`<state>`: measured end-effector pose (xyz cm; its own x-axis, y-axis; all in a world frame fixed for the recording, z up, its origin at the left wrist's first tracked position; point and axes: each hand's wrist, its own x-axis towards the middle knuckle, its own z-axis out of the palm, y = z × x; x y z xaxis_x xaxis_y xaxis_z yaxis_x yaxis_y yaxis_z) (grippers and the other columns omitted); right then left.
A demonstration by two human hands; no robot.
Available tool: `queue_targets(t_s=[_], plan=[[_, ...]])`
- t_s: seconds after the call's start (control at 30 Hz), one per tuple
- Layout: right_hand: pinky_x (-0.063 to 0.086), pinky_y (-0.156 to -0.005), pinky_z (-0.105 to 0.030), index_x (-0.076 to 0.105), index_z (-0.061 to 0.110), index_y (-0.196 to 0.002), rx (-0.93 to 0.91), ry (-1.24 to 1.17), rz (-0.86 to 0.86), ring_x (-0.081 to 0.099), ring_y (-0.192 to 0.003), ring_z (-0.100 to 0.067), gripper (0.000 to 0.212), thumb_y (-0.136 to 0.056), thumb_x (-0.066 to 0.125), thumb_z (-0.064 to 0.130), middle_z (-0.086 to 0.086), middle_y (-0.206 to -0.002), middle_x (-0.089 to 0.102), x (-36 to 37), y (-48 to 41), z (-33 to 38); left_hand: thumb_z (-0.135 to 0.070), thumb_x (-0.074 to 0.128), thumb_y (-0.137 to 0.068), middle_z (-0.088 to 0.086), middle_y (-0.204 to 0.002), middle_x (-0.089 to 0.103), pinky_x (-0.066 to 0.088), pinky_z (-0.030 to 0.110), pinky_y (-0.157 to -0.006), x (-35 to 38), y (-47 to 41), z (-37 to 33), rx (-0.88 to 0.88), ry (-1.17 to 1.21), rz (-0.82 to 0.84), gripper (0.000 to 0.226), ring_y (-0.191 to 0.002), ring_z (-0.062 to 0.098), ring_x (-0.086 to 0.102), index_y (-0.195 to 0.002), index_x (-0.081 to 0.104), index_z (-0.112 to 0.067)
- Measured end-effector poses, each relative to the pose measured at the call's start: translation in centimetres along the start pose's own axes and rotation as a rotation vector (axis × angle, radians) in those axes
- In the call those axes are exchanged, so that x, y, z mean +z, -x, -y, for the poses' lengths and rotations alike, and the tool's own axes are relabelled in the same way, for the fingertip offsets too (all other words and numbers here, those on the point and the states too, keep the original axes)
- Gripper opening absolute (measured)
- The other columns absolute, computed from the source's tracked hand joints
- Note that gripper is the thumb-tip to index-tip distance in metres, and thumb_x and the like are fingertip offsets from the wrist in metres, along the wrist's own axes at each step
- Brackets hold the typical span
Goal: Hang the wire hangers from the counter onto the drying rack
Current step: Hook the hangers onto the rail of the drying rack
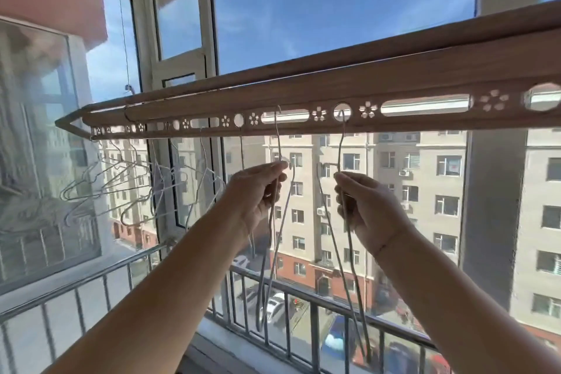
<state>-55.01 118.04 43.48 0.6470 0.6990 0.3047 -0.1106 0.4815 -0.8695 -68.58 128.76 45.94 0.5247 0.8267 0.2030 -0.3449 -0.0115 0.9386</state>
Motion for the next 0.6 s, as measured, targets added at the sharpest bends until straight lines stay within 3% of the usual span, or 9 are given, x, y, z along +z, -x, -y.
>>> queue_targets(t_s=[0.33, 0.43, 0.6], plan=[[0.036, -0.046, -0.019, 0.061, 0.010, -0.081, -0.003, 0.019, -0.111, 0.039, -0.054, -0.013, 0.006, -0.087, 0.059, 0.010, -0.004, -0.063, 0.046, -0.1, 0.3, -1.2, -0.012, 0.061, -0.088, 0.005, -0.073, 0.058, 0.041, 0.021, -0.058, -0.5, -1.9, 1.4, -0.094, 0.021, 0.081, 0.021, -0.062, 0.011, 0.048, -0.102, 0.066, 0.003], [0.037, -0.049, -0.021, 0.062, 0.010, -0.082, -0.010, 0.043, -0.122, 0.042, -0.056, -0.013, 0.006, -0.087, 0.060, 0.013, -0.003, -0.064, 0.049, -0.3, 0.8, -1.1, -0.015, 0.062, -0.088, 0.004, -0.074, 0.059, 0.044, 0.018, -0.053, -0.4, -1.9, 1.3, -0.119, 0.029, 0.114, 0.027, -0.060, 0.009, 0.051, -0.109, 0.065, 0.002], [0.036, -0.056, -0.023, 0.059, 0.012, -0.082, -0.006, 0.035, -0.116, 0.044, -0.058, -0.011, 0.008, -0.088, 0.060, 0.018, 0.001, -0.061, 0.052, -0.5, 2.0, -0.8, -0.025, 0.057, -0.091, 0.003, -0.076, 0.062, 0.047, 0.018, -0.052, -1.4, -1.4, 2.3, -0.103, 0.014, 0.174, 0.028, -0.064, 0.009, 0.055, -0.101, 0.067, -0.001]])
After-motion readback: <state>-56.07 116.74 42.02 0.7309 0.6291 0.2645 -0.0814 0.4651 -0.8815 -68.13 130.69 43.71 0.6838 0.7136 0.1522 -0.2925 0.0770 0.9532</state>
